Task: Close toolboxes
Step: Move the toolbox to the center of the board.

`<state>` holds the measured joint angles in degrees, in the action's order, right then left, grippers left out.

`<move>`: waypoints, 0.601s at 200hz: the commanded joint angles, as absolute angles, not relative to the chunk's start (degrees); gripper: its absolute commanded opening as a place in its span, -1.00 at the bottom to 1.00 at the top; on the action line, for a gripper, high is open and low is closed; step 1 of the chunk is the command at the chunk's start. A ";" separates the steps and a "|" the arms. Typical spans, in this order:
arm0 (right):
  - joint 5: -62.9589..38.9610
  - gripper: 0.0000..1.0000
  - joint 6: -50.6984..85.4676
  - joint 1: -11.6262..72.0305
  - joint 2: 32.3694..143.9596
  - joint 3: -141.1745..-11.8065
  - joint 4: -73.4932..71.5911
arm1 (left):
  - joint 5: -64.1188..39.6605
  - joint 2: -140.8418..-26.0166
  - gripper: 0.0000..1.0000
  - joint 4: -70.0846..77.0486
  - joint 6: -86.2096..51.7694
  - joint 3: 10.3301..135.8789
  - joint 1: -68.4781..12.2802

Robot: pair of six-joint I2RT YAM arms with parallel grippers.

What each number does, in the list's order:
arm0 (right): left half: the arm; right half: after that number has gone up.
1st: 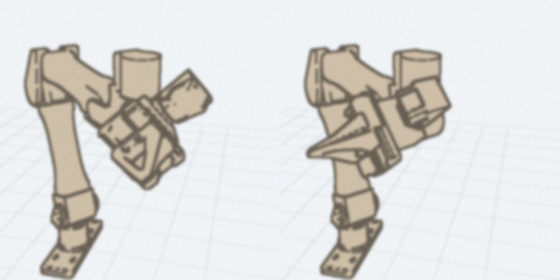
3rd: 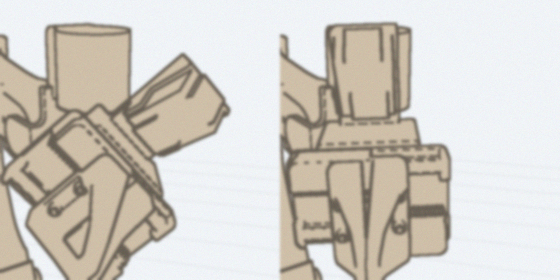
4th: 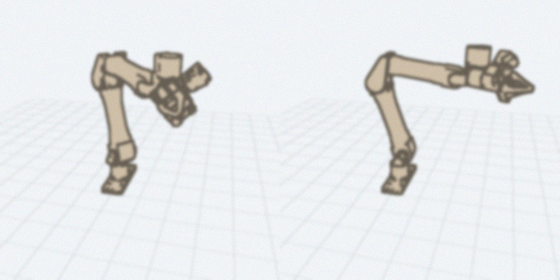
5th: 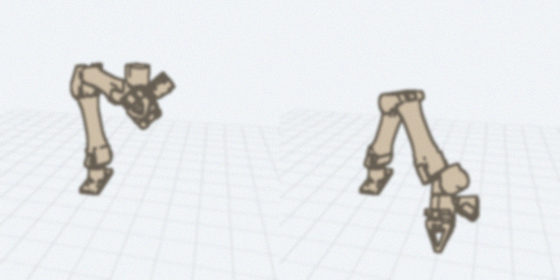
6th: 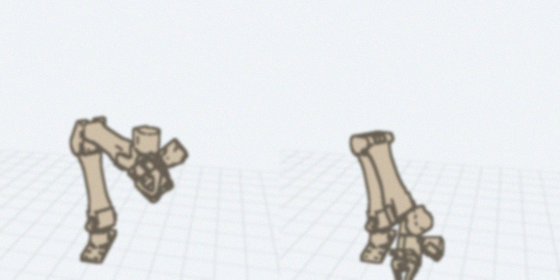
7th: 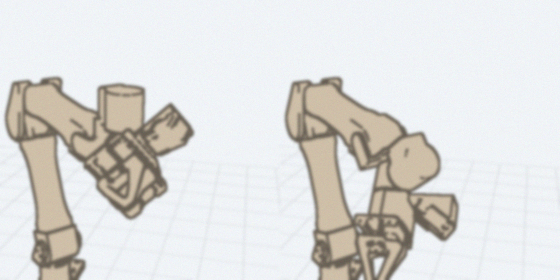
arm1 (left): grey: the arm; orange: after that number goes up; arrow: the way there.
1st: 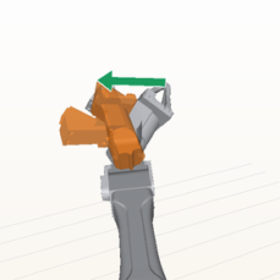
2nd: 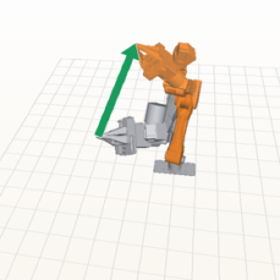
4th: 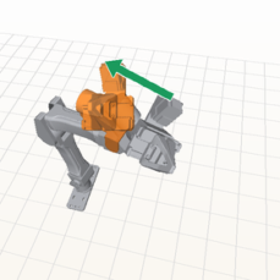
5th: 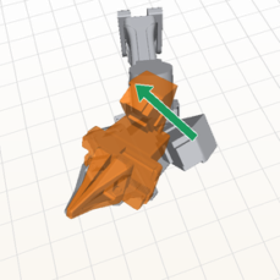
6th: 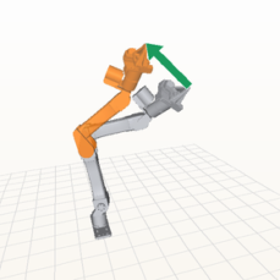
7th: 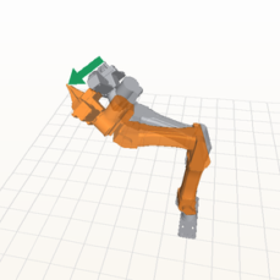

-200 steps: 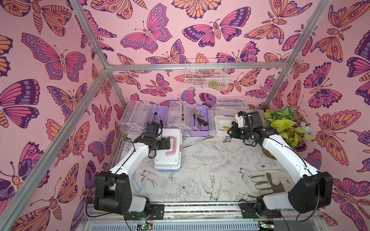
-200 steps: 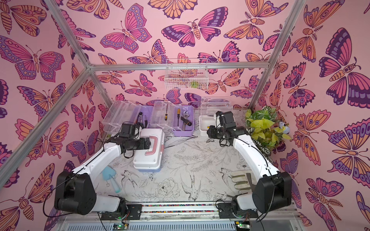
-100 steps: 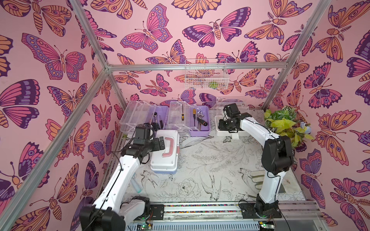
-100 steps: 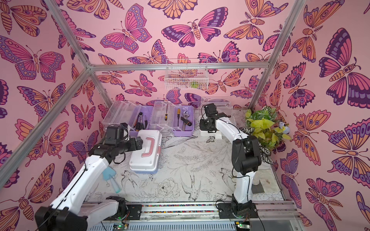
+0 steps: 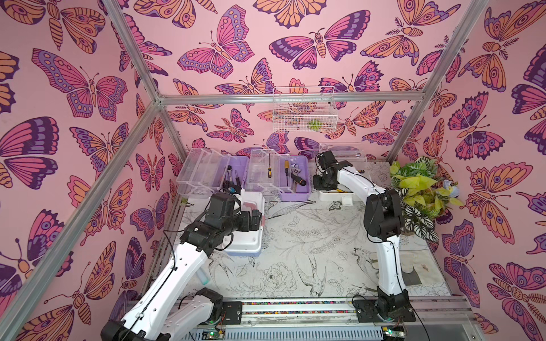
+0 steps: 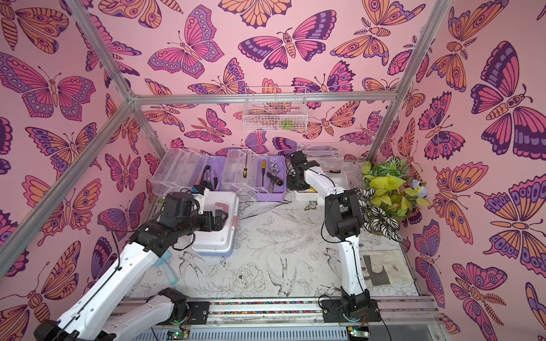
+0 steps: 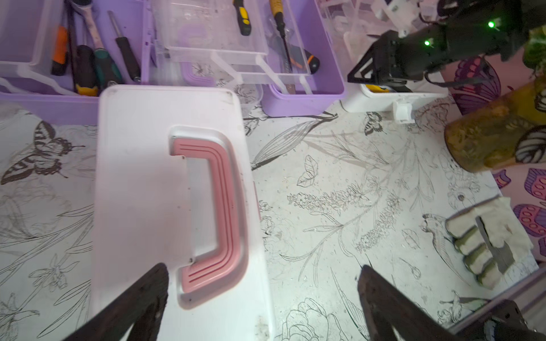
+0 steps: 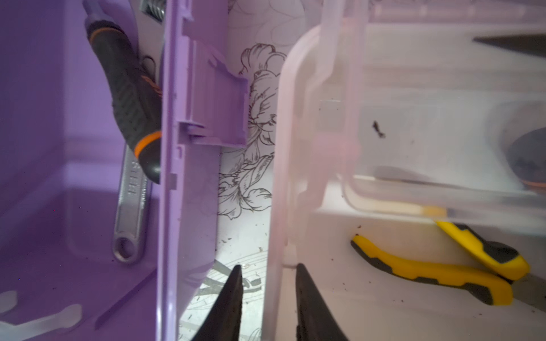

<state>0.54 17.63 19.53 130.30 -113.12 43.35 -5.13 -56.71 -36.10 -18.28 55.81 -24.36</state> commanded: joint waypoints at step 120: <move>-3.65 -0.88 23.20 21.05 103.26 -73.07 30.51 | -1.15 -62.24 0.99 -35.63 -21.84 56.46 -35.48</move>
